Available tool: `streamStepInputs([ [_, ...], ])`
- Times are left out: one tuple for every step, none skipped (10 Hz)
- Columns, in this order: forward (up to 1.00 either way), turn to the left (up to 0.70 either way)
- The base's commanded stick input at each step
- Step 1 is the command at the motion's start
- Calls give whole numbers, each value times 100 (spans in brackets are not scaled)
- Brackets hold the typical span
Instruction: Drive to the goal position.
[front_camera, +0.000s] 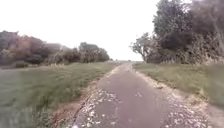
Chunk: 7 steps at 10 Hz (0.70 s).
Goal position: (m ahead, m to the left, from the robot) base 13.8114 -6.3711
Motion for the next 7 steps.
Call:
streamStepInputs([
  [70,0],
  [70,0],
  [70,0],
  [70,0],
  [70,0],
  [70,0],
  [70,0],
])
